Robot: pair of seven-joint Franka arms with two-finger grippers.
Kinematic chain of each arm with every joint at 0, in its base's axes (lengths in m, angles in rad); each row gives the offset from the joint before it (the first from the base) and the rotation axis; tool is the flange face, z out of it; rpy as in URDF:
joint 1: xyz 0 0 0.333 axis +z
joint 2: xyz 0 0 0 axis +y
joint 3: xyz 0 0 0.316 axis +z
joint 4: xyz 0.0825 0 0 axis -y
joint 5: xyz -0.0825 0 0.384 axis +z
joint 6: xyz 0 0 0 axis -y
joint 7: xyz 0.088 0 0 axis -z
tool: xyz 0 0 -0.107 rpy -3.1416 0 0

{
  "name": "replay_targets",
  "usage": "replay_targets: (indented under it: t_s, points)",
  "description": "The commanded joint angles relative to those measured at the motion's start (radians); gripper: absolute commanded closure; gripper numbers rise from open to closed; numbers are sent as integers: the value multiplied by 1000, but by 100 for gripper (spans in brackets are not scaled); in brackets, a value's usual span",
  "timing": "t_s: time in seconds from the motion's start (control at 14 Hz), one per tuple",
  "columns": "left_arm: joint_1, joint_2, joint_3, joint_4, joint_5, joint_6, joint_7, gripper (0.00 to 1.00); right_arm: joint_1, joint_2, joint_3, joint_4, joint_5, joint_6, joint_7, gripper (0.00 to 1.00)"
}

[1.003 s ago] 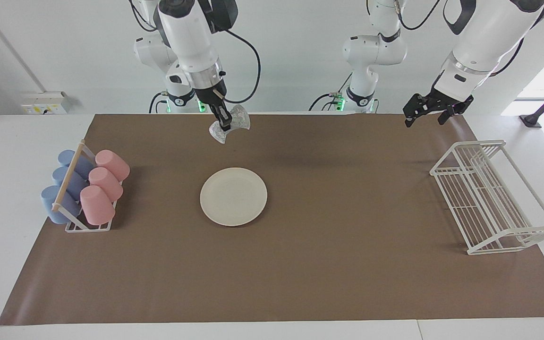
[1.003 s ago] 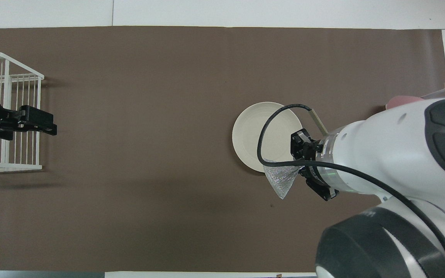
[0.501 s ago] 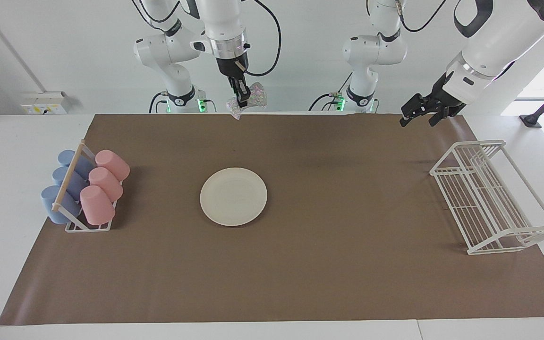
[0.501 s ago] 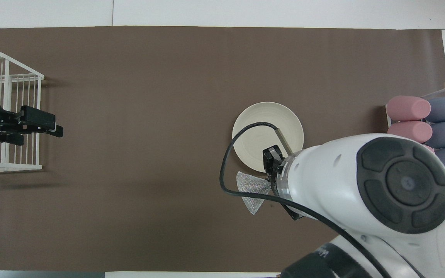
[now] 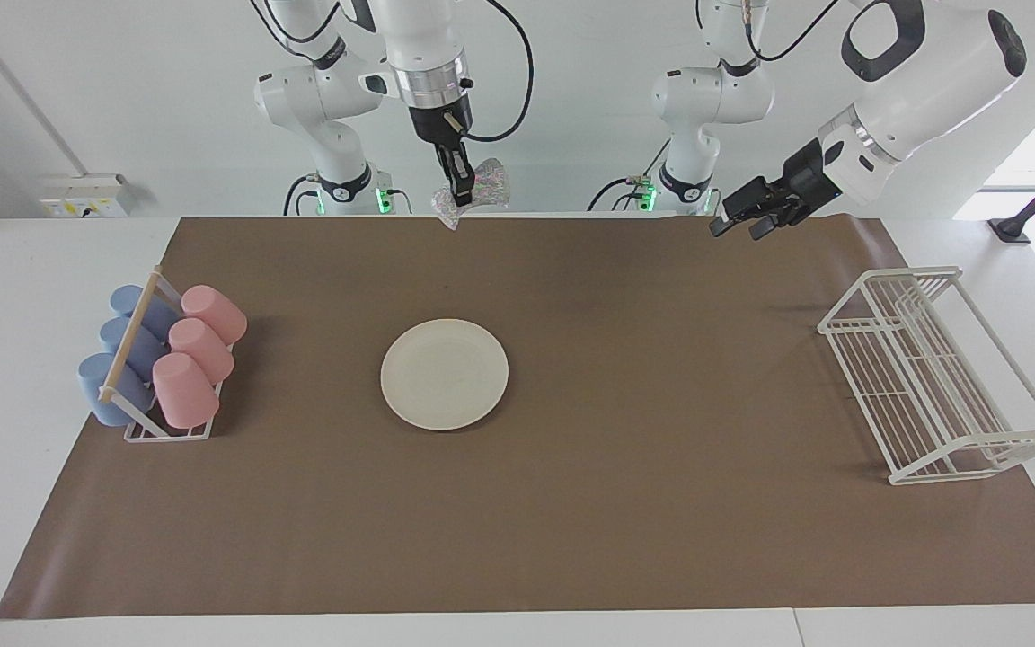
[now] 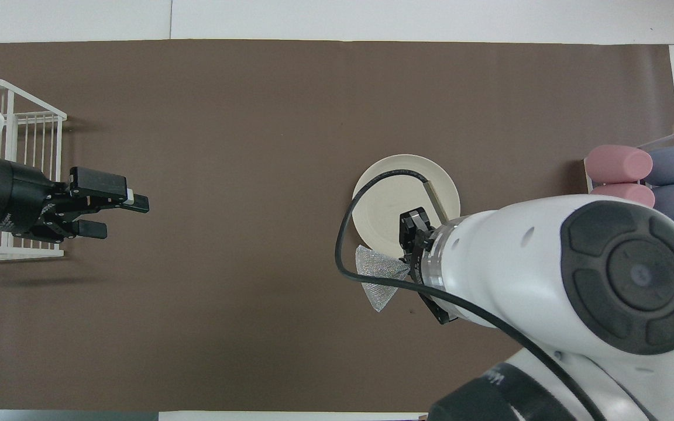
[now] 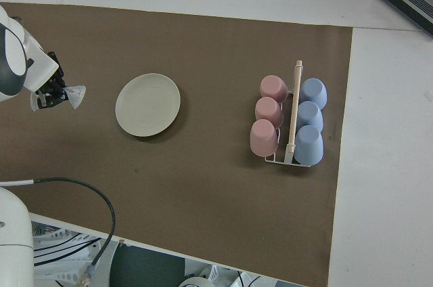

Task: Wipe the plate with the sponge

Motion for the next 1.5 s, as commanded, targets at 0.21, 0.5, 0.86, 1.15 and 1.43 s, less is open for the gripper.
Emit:
replay_targets:
  t_s: [0.21, 0.5, 0.86, 1.15, 1.43]
  points:
    - [-110, -148, -10, -260, -344, 274, -80, 0, -4, 9, 9, 13, -6, 10, 24, 100]
    - [-246, -139, -10, -313, -606, 459, -94, 0, -4, 9, 9, 11, -7, 8, 23, 100]
    - [-437, -137, -10, -340, -774, 706, -143, 0, -5, 9, 9, 11, -7, 7, 21, 100]
    - [-504, -131, -10, -356, -815, 709, -145, 0, -5, 9, 9, 11, -7, 5, 21, 100]
    - [-549, -131, -11, -361, -861, 705, -146, 0, -5, 6, 9, 4, -9, 10, 10, 100]
